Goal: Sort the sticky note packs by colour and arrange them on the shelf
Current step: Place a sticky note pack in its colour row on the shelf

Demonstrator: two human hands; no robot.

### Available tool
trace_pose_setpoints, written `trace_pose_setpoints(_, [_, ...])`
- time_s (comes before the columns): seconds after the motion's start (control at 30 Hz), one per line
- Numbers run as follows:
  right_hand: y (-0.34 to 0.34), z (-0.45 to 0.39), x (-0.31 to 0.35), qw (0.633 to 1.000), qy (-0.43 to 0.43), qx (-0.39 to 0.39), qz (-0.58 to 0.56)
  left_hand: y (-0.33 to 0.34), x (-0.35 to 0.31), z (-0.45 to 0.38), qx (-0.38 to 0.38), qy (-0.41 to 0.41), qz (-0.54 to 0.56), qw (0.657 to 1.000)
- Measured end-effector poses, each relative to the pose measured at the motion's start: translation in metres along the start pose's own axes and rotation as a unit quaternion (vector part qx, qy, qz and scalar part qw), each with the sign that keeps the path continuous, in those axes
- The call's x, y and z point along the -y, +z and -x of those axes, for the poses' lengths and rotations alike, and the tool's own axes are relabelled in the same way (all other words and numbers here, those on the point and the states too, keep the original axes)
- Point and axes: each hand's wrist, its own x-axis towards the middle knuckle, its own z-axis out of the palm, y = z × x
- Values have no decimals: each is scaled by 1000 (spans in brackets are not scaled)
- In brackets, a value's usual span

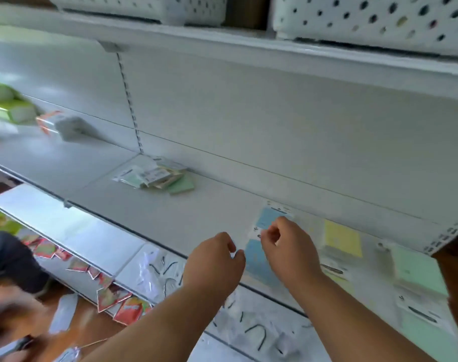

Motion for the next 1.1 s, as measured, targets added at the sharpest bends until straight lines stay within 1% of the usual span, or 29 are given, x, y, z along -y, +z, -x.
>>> trace_pose_setpoints(0.1, [57,-16,72,1000,-18,15,-20,-47,72,-37,-19,-26,-5,999])
trace_pose_setpoints(0.2, [111,-27,141,997,-33,48,-42,-90,133,-68,-26,-44,-9,999])
trace_pose_setpoints(0.33, [155,-47,207,994,-67,84,-28,-136,187,-104,-18,-61,2,998])
trace_pose_setpoints(0.43, [172,-74,229,991,-86,100,6,-152,207,-129,-6,-71,19,997])
trace_pose_setpoints(0.57, [192,-113,249,984,-99,129,68,-154,218,-157,6,-93,66,993])
trace_pose_setpoints(0.67, [211,-136,252,967,-112,177,145,-150,221,-175,27,-124,111,986])
trace_pose_setpoints(0.73, [219,-146,251,954,-100,202,197,-151,224,-184,40,-144,154,977])
trace_pose_setpoints(0.8, [222,-154,250,948,-83,205,229,-152,227,-195,50,-150,192,969])
trace_pose_setpoints(0.87, [220,-156,249,950,-91,179,239,-153,228,-205,65,-164,246,953])
trace_pose_setpoints(0.93, [217,-154,251,968,-95,101,207,-155,226,-211,88,-191,319,924])
trace_pose_setpoints(1.0, [215,-151,252,992,-66,22,102,-156,226,-216,110,-218,401,883])
trace_pose_setpoints(1.03, [215,-150,253,999,-36,5,29,-157,226,-218,120,-219,434,866])
trace_pose_setpoints(1.1, [217,-148,255,994,26,14,-104,-162,227,-222,137,-209,479,841])
